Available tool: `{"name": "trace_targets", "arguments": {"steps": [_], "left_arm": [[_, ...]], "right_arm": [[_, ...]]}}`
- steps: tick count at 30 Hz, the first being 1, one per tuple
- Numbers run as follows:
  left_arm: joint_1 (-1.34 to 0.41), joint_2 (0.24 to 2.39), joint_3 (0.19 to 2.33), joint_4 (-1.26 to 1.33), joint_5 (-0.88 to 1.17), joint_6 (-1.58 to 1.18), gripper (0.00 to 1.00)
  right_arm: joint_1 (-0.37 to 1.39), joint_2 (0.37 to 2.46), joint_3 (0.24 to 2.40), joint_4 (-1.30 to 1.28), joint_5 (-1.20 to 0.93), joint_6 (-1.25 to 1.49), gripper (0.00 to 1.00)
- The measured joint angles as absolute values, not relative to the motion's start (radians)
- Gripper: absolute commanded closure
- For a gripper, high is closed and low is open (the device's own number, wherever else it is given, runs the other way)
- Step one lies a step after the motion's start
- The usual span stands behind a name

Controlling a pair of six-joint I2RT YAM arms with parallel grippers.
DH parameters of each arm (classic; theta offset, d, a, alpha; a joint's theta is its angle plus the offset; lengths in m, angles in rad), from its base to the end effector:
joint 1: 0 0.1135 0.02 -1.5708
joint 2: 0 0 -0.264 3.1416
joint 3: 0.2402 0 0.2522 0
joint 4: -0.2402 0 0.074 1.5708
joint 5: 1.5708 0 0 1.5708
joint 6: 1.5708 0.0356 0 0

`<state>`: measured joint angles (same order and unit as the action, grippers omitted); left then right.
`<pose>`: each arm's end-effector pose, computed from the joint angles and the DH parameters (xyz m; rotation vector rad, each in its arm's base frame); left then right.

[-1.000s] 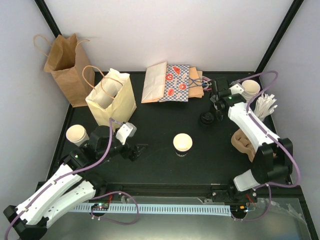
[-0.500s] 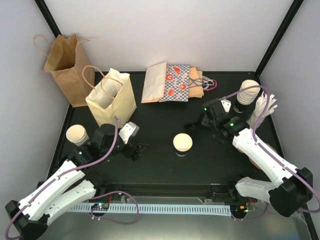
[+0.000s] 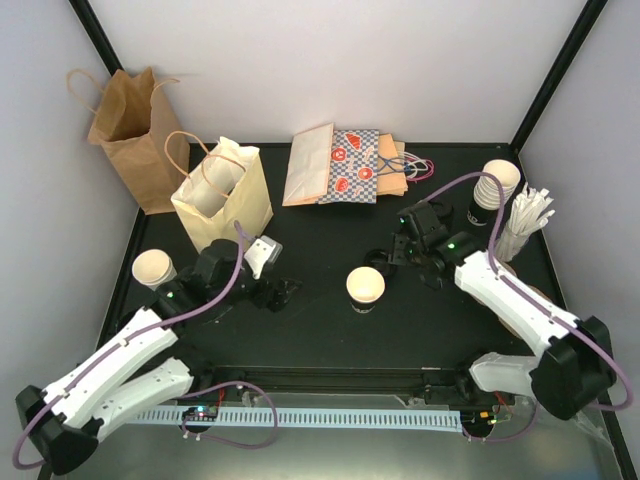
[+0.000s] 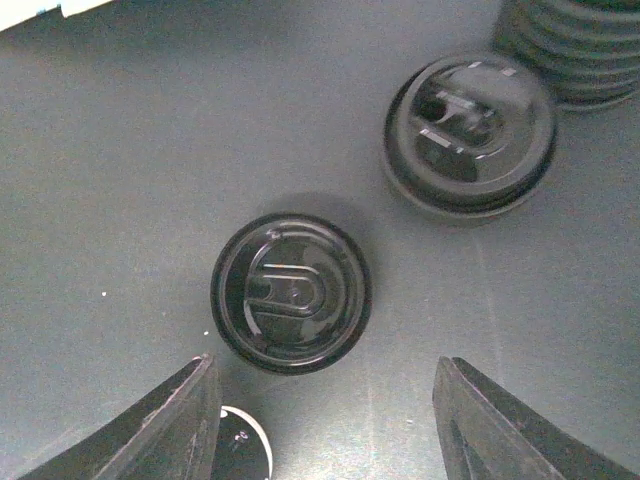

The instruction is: Pack the takeout coffee

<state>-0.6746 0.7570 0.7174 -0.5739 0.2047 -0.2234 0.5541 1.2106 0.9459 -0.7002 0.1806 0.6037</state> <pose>0.1237 -0.1082 0.2824 0.6234 2.1775 -0.7187 0.2084 0.1215 0.2648 0.1343 2.5260 0.2408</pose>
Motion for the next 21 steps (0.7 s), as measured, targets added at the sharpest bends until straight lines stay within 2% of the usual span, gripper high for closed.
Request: {"name": "trace_targets", "arguments": {"steps": [9, 21], "left_arm": [[-0.675, 0.893, 0.718, -0.568, 0.233, -0.359, 0.01], [-0.675, 0.863, 0.717, -0.551, 0.255, -0.433, 0.01]], "right_arm": [[0.486, 1.308, 0.85, -0.579, 0.051, 0.583, 0.39], [0.432, 1.426, 0.77, -0.438, -0.045, 0.57, 0.38]]}}
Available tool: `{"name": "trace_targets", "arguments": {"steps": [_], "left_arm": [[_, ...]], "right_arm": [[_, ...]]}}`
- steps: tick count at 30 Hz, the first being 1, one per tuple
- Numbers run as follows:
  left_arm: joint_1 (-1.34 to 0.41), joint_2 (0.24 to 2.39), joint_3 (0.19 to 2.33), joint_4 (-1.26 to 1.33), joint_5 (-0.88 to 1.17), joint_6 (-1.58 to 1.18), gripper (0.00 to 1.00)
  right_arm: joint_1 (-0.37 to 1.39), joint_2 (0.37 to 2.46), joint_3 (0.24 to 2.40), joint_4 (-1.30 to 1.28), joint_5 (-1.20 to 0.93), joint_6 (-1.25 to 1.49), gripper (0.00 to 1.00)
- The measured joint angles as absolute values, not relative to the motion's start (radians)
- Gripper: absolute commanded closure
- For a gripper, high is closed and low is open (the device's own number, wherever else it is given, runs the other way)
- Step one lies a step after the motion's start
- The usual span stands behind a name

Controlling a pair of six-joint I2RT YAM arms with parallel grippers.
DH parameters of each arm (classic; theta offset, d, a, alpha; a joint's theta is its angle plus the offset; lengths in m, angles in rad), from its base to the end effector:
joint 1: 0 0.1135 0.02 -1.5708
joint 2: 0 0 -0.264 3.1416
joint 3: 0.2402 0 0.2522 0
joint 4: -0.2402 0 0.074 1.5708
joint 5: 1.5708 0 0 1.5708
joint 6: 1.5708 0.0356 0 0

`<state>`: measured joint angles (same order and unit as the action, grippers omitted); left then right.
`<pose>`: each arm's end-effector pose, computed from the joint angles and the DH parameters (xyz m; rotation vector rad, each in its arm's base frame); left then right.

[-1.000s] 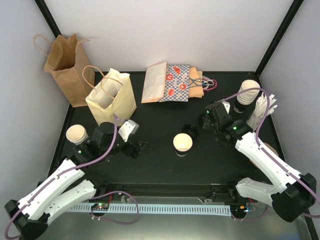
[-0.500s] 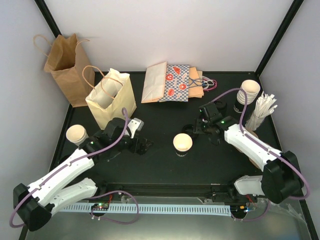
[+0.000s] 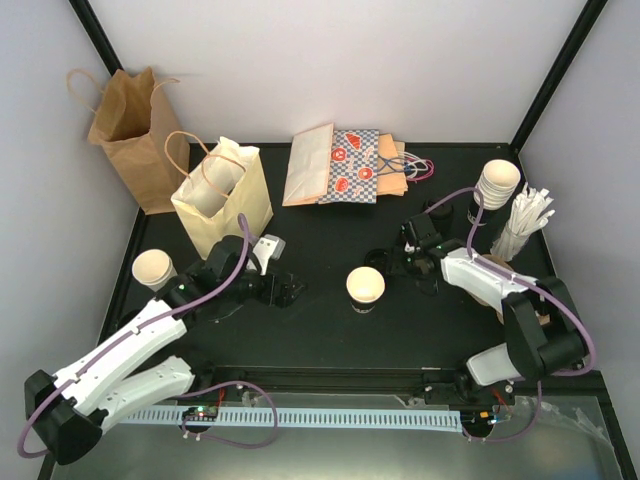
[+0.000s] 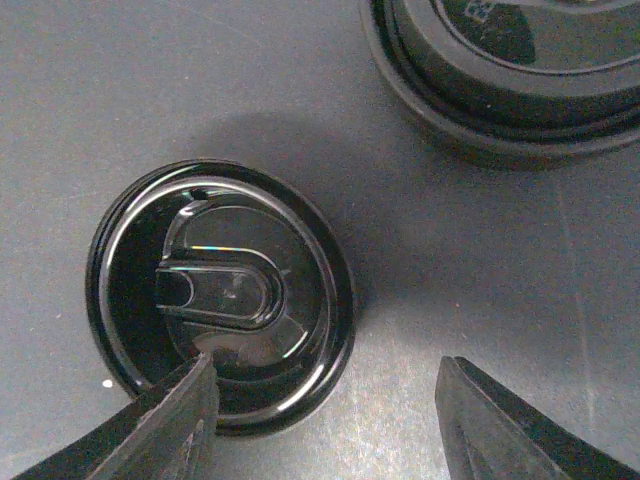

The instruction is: Pack the takeout coffee

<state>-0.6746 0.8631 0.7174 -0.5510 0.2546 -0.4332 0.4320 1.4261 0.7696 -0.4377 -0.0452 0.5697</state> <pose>0.1370 -0.1211 0.2683 0.4296 2.3550 -0.8473 0.2380 0.1115 0.1754 0.1723 2.7154 0.3713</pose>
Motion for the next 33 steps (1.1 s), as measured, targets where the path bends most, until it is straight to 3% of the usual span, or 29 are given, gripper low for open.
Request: {"name": "trace_targets", "arguments": {"steps": [8, 21, 25, 27, 33], "left_arm": [[-0.675, 0.846, 0.717, -0.552, 0.255, -0.444, 0.01], [-0.675, 0.836, 0.717, -0.553, 0.255, -0.445, 0.01], [-0.675, 0.835, 0.717, -0.554, 0.255, -0.444, 0.01], [-0.675, 0.832, 0.717, -0.554, 0.255, -0.444, 0.01], [-0.675, 0.82, 0.717, -0.563, 0.254, -0.444, 0.01]], "right_arm": [[0.424, 1.531, 0.777, -0.388, -0.059, 0.551, 0.4], [0.424, 1.621, 0.837, -0.383, -0.017, 0.553, 0.56], [0.424, 1.639, 0.847, -0.38, -0.016, 0.56, 0.63], [0.423, 1.643, 0.85, -0.379, -0.017, 0.56, 0.72], [0.422, 1.64, 0.85, -0.381, -0.017, 0.57, 0.76]]}}
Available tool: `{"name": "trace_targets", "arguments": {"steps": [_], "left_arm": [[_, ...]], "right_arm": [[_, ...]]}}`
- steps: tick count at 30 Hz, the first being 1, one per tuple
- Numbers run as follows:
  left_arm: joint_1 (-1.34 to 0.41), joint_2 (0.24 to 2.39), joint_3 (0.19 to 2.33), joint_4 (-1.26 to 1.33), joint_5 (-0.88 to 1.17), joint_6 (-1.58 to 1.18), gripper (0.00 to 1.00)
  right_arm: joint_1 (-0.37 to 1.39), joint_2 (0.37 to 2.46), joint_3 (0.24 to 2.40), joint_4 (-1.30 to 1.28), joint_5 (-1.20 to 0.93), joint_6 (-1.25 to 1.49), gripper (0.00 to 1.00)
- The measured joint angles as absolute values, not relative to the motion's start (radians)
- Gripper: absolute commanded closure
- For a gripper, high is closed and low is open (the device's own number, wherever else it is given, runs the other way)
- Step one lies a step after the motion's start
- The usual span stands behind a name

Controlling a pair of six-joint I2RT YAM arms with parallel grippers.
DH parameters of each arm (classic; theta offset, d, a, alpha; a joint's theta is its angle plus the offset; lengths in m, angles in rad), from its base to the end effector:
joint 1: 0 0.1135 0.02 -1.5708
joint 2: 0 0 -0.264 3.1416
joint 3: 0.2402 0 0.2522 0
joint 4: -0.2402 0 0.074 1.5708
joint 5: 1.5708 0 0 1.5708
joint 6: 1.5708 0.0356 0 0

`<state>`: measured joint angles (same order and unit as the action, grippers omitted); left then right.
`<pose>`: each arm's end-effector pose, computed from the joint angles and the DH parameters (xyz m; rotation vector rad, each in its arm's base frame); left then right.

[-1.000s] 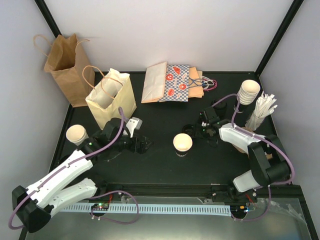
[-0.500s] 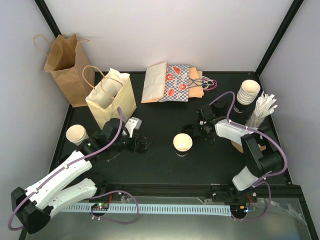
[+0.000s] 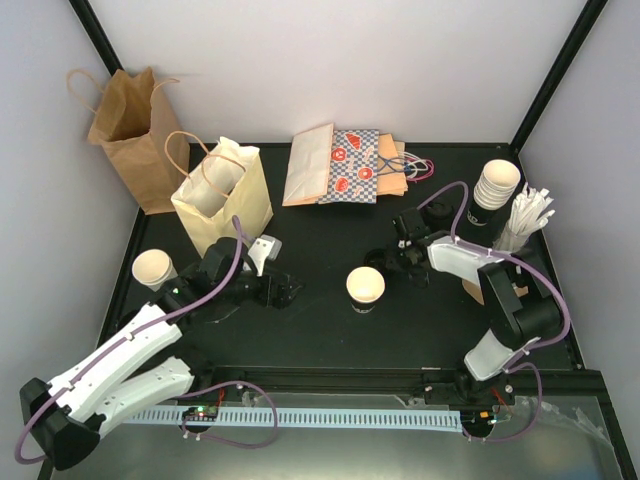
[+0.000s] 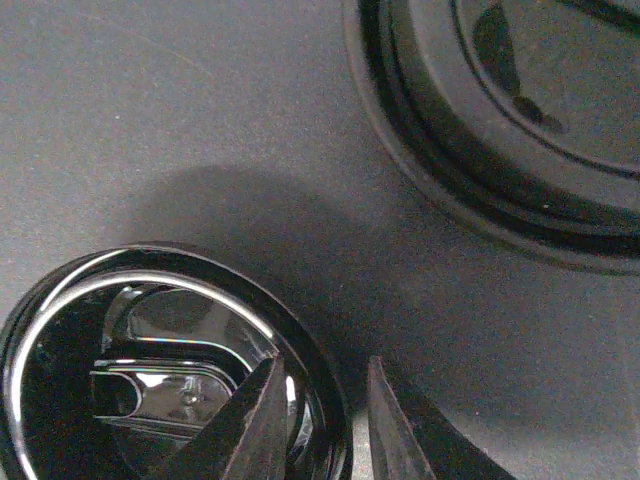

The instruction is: Pack the takeout coffee

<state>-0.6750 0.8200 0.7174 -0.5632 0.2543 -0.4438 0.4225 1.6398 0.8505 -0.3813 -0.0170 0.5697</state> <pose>0.1310 -0.1164 0.2741 0.4179 2.3271 -0.8645 0.2697 0.1219 0.1443 0.1999 2.7760 0.2895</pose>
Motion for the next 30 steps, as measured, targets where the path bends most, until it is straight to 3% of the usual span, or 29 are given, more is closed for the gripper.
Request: {"name": "trace_targets", "arguments": {"steps": [7, 11, 17, 30], "left_arm": [[-0.675, 0.806, 0.717, -0.575, 0.254, -0.442, 0.01], [-0.675, 0.804, 0.717, -0.576, 0.254, -0.44, 0.01], [-0.675, 0.804, 0.717, -0.575, 0.254, -0.439, 0.01], [-0.675, 0.789, 0.717, -0.576, 0.254, -0.439, 0.01]], "right_arm": [[0.406, 1.565, 0.85, -0.392, -0.002, 0.579, 0.84], [0.392, 1.501, 0.85, -0.397, 0.009, 0.583, 0.72], [0.387, 1.509, 0.855, -0.406, 0.0, 0.569, 0.63], [0.386, 1.623, 0.858, -0.396, -0.03, 0.555, 0.65]]}}
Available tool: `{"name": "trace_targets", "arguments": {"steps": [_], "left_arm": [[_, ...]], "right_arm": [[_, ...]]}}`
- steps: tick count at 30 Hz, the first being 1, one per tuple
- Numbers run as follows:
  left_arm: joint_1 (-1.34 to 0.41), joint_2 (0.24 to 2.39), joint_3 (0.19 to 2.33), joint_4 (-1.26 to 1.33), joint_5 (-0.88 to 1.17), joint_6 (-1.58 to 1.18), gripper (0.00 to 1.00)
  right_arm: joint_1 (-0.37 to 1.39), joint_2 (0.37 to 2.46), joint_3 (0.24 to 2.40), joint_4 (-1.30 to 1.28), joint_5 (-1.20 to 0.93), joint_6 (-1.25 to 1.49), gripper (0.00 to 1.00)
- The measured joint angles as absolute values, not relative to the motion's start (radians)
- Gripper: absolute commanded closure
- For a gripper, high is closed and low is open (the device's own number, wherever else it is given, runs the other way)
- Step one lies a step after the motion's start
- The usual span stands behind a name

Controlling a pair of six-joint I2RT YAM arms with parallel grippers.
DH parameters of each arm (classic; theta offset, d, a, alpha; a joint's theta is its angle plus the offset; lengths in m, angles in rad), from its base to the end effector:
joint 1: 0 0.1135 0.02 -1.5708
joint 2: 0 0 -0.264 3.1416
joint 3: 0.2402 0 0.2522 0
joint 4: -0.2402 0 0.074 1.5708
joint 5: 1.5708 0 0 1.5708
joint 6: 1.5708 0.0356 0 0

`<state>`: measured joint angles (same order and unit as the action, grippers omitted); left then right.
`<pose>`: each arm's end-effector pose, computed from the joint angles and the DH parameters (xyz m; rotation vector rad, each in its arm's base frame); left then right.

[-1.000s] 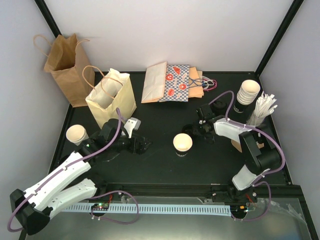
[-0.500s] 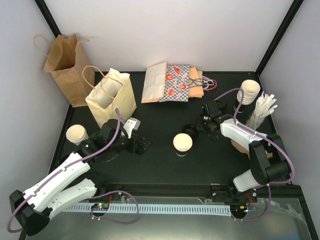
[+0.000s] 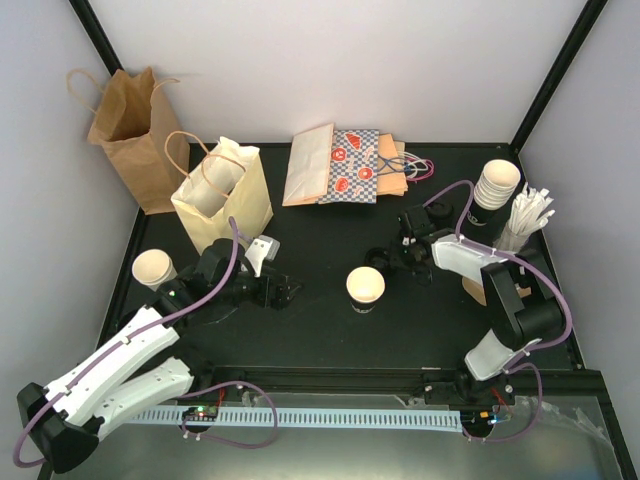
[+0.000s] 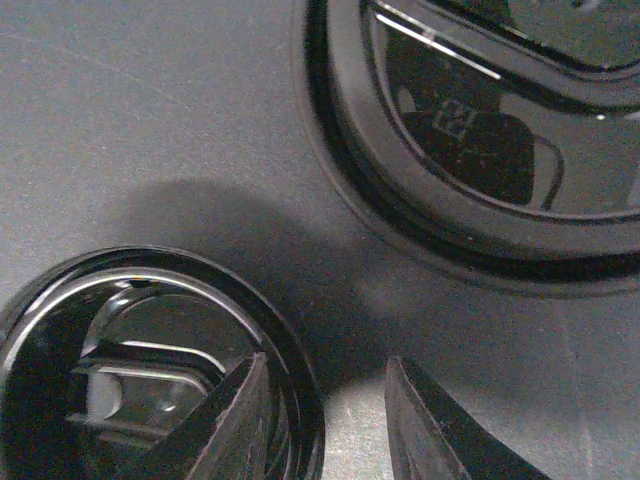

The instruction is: Pack the takeout coffee

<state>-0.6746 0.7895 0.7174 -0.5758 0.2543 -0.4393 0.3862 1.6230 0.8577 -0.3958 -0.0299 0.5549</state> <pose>0.1266 -0.1127 0.2777 0.4225 2.3067 -0.8691 0.2735 0.1123 0.1502 0.2252 2.7653 0.2983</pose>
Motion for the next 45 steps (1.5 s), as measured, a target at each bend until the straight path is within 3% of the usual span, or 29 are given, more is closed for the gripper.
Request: {"name": "trace_targets", "arguments": {"steps": [21, 25, 28, 45], "left_arm": [[-0.675, 0.792, 0.715, -0.575, 0.258, -0.439, 0.01], [-0.675, 0.792, 0.715, -0.575, 0.263, -0.44, 0.01], [-0.675, 0.793, 0.715, -0.574, 0.267, -0.44, 0.01], [-0.675, 0.812, 0.715, -0.567, 0.277, -0.44, 0.01]], "right_arm": [[0.387, 1.617, 0.82, -0.319, -0.092, 0.533, 0.56], [0.387, 1.617, 0.811, -0.314, -0.092, 0.527, 0.62], [0.387, 1.617, 0.809, -0.314, -0.092, 0.523, 0.76], [0.387, 1.62, 0.809, -0.319, -0.088, 0.519, 0.89]]}}
